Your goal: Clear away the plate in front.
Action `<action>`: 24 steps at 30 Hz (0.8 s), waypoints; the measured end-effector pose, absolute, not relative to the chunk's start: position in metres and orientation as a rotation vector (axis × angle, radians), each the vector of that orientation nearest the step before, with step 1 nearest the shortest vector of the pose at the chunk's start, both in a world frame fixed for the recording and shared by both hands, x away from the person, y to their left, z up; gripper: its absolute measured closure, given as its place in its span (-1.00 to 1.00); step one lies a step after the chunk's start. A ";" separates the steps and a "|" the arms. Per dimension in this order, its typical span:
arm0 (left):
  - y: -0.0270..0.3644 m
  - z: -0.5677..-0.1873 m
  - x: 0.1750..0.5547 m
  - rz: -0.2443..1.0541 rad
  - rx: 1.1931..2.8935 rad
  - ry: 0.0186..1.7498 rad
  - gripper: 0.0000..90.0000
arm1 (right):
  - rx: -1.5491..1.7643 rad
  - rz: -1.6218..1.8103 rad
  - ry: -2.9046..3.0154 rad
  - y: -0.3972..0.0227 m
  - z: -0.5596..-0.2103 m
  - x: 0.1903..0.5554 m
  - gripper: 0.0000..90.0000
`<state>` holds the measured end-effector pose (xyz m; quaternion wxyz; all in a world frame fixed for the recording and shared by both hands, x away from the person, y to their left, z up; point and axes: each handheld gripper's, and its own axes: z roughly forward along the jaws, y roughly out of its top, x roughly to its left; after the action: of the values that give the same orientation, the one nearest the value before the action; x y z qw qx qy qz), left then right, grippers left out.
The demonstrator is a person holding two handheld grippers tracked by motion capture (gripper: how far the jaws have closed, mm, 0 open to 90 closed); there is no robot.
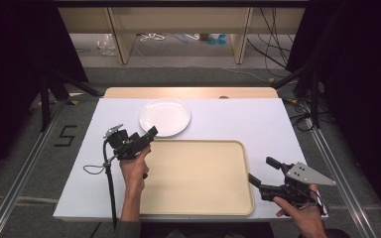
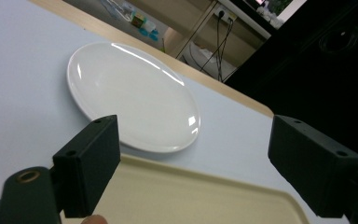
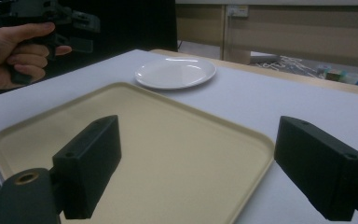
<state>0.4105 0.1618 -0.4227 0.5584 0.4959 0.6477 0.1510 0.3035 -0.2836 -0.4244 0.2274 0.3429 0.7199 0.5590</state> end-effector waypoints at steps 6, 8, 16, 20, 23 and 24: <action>0.164 -0.414 0.434 0.368 1.167 1.548 -0.63 | 0.948 1.540 1.982 -0.284 -0.424 0.303 -0.65; 0.168 -0.414 0.441 0.318 1.149 1.547 -0.62 | 0.948 1.540 1.982 -0.284 -0.424 0.303 -0.65; 0.172 -0.412 0.467 0.247 1.100 1.589 -0.62 | 0.942 1.567 1.978 -0.283 -0.424 0.303 -0.65; 0.176 -0.412 0.481 0.226 1.080 1.613 -0.61 | 0.937 1.560 1.980 -0.283 -0.424 0.303 -0.65; 0.174 -0.418 0.487 0.207 1.077 1.631 -0.61 | 0.936 1.579 1.977 -0.283 -0.425 0.304 -0.65; 0.174 -0.421 0.490 0.204 1.088 1.633 -0.61 | 0.935 1.580 1.978 -0.283 -0.425 0.304 -0.65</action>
<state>0.4899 0.1739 -0.4209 0.5514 0.4601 0.6905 0.0864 0.3037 -0.2825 -0.4247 0.2197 0.3380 0.7151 0.5711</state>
